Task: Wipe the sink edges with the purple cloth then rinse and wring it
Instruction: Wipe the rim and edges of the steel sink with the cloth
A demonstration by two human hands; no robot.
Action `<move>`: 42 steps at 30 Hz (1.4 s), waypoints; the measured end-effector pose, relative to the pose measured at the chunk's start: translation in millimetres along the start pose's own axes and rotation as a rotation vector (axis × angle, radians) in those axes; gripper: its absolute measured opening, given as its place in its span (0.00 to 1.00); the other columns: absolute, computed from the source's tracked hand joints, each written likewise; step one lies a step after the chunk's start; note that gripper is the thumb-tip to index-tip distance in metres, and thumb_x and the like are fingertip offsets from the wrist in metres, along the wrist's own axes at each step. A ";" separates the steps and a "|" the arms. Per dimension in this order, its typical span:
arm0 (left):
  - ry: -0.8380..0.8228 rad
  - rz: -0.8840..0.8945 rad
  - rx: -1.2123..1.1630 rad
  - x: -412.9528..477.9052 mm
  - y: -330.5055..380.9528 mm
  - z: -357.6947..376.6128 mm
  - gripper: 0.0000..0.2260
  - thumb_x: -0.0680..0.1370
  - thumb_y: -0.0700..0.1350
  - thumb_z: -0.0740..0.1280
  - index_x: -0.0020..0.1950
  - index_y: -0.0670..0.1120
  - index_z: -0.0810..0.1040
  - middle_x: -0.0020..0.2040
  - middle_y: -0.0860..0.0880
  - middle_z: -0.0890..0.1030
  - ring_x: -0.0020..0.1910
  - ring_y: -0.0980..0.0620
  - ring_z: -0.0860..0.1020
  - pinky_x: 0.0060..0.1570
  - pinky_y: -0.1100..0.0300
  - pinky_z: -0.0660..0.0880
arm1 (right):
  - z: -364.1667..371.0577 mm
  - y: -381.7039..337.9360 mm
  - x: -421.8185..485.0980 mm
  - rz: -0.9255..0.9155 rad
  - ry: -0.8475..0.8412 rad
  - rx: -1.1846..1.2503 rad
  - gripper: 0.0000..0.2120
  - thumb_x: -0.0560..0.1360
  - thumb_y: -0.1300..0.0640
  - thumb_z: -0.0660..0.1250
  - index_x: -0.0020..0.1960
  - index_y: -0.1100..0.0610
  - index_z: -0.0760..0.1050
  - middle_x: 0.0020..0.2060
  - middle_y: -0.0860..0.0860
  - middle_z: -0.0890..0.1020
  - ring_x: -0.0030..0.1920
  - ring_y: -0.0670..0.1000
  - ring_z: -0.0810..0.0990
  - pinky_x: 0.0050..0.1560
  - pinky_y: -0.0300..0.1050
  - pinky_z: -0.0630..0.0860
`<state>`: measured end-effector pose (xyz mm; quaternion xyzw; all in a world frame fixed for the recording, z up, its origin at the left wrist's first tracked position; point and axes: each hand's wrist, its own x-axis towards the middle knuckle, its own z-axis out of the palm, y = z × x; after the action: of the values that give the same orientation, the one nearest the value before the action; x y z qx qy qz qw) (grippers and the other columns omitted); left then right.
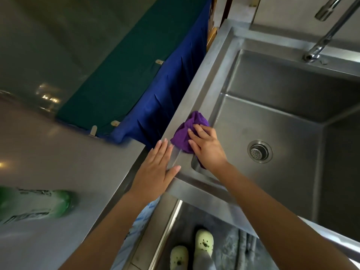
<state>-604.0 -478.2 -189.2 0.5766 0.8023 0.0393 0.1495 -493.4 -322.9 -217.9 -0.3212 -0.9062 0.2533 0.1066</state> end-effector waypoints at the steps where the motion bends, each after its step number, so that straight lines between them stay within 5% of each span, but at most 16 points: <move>1: 0.021 -0.006 0.018 -8.4 -0.5 2.3 0.38 0.73 0.67 0.30 0.74 0.44 0.46 0.77 0.47 0.49 0.76 0.51 0.45 0.73 0.55 0.46 | 1.5 -4.2 -5.9 -0.004 -0.005 0.005 0.22 0.76 0.49 0.54 0.60 0.60 0.77 0.61 0.57 0.78 0.60 0.63 0.74 0.64 0.49 0.69; 4: 0.058 -0.016 0.089 -30.6 -4.6 11.8 0.34 0.80 0.62 0.38 0.73 0.39 0.61 0.74 0.41 0.63 0.74 0.45 0.59 0.72 0.49 0.60 | 7.1 -16.2 -26.2 -0.016 -0.026 0.013 0.22 0.76 0.48 0.53 0.61 0.59 0.77 0.62 0.57 0.77 0.62 0.62 0.73 0.66 0.49 0.68; 8: 0.079 -0.017 0.108 -52.8 -3.1 20.5 0.33 0.80 0.61 0.41 0.72 0.39 0.63 0.73 0.39 0.65 0.74 0.47 0.56 0.72 0.54 0.48 | 10.3 -28.4 -44.2 -0.001 -0.055 0.029 0.18 0.78 0.51 0.57 0.64 0.57 0.74 0.67 0.54 0.73 0.66 0.58 0.67 0.69 0.48 0.65; 13: 0.107 -0.003 0.090 -64.2 -0.5 25.9 0.34 0.80 0.62 0.41 0.72 0.38 0.63 0.73 0.39 0.64 0.74 0.47 0.55 0.72 0.54 0.47 | 9.9 -37.6 -58.8 -0.011 -0.037 0.086 0.16 0.79 0.54 0.59 0.64 0.54 0.74 0.67 0.50 0.73 0.68 0.53 0.65 0.67 0.36 0.57; 17: 0.137 0.015 0.056 -65.5 -2.6 26.4 0.35 0.79 0.62 0.40 0.72 0.37 0.63 0.74 0.39 0.63 0.75 0.45 0.57 0.73 0.55 0.46 | 3.2 -46.2 -72.7 -0.003 -0.082 0.136 0.14 0.79 0.53 0.58 0.62 0.51 0.76 0.65 0.45 0.75 0.65 0.49 0.66 0.65 0.40 0.63; 21: 0.165 0.019 0.044 -65.8 1.3 27.7 0.38 0.77 0.65 0.35 0.74 0.38 0.55 0.76 0.40 0.56 0.75 0.45 0.51 0.74 0.54 0.42 | -7.2 -50.7 -86.3 -0.073 -0.053 0.082 0.14 0.80 0.55 0.57 0.59 0.54 0.78 0.59 0.47 0.80 0.54 0.49 0.71 0.56 0.32 0.57; 25: 0.114 -0.008 0.032 -67.4 4.5 30.4 0.41 0.69 0.69 0.25 0.73 0.45 0.38 0.75 0.47 0.38 0.75 0.51 0.37 0.73 0.55 0.34 | -17.1 -35.8 -115.2 -0.112 0.072 0.035 0.16 0.78 0.53 0.55 0.53 0.56 0.80 0.51 0.49 0.84 0.45 0.49 0.74 0.52 0.38 0.64; 32: 0.136 -0.037 0.040 -66.6 14.7 35.0 0.38 0.71 0.68 0.28 0.73 0.44 0.37 0.75 0.46 0.38 0.75 0.49 0.37 0.73 0.53 0.36 | -40.3 15.6 -185.6 0.067 0.200 -0.090 0.17 0.78 0.50 0.55 0.54 0.55 0.80 0.53 0.49 0.83 0.44 0.53 0.76 0.50 0.43 0.67; 39: 0.109 0.167 0.026 -56.2 57.1 46.3 0.33 0.76 0.62 0.32 0.75 0.46 0.49 0.77 0.46 0.51 0.76 0.49 0.46 0.74 0.54 0.39 | -19.8 -10.1 -185.0 0.285 0.306 -0.269 0.15 0.77 0.49 0.57 0.53 0.53 0.80 0.52 0.48 0.83 0.42 0.55 0.73 0.48 0.49 0.68; 42: 0.128 0.196 0.021 -51.0 65.8 46.0 0.32 0.80 0.60 0.37 0.72 0.42 0.64 0.72 0.45 0.68 0.73 0.48 0.63 0.73 0.52 0.50 | -10.7 -30.4 -169.5 0.289 0.283 -0.280 0.15 0.77 0.49 0.57 0.52 0.53 0.80 0.50 0.49 0.83 0.41 0.55 0.73 0.47 0.50 0.70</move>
<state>-515.9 -509.2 -207.7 0.6501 0.7503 0.0821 0.0877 -375.0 -446.7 -197.9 -0.4913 -0.8533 0.0902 0.1494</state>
